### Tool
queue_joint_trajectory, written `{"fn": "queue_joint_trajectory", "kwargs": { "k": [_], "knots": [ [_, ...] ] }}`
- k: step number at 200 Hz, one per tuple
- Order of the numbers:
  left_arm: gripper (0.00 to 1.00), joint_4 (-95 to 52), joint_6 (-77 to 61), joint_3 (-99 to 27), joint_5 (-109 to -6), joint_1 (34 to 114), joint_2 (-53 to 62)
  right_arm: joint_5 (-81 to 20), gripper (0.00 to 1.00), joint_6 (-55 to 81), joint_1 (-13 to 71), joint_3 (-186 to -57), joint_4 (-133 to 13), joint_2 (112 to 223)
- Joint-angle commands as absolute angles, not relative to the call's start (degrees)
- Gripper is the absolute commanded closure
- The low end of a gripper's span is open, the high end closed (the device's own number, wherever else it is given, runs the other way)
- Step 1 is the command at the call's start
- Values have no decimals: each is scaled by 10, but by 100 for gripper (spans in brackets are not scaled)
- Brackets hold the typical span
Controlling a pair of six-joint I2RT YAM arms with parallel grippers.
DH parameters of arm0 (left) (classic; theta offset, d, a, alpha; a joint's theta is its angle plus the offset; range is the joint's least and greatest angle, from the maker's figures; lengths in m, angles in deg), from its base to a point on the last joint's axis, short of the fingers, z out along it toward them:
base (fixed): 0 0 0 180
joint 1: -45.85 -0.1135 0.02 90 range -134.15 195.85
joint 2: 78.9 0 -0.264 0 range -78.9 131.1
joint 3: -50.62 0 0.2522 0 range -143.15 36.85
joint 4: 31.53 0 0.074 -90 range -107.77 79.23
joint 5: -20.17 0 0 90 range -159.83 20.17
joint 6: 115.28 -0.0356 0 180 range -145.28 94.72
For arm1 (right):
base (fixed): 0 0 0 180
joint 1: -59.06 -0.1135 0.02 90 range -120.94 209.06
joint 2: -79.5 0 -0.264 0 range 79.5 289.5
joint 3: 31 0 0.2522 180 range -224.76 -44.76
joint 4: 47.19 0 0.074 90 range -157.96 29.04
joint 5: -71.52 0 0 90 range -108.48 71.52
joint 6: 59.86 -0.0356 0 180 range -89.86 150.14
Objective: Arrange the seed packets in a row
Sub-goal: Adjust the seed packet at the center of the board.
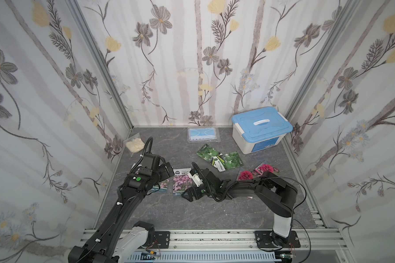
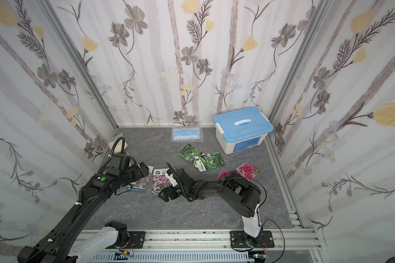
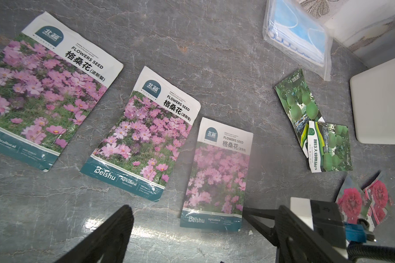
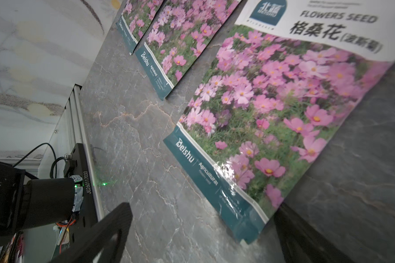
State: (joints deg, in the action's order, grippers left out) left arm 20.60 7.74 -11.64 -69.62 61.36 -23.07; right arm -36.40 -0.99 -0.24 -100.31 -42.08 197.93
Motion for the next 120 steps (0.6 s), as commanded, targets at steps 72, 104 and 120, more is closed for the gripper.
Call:
{"fn": "queue_joint_trajectory", "kwargs": {
  "k": [72,104,120],
  "knots": [
    [0,220,75,-118,-703,613,-238,-358,1,-6,1,-1025,-439,1988],
    [0,219,76,-117,-702,613,-234,-356,1,-4,20,-1006,-434,1972],
    [0,217,76,-116,-703,613,-233,-361,0,-4,29,-1009,-433,1973]
  ]
}}
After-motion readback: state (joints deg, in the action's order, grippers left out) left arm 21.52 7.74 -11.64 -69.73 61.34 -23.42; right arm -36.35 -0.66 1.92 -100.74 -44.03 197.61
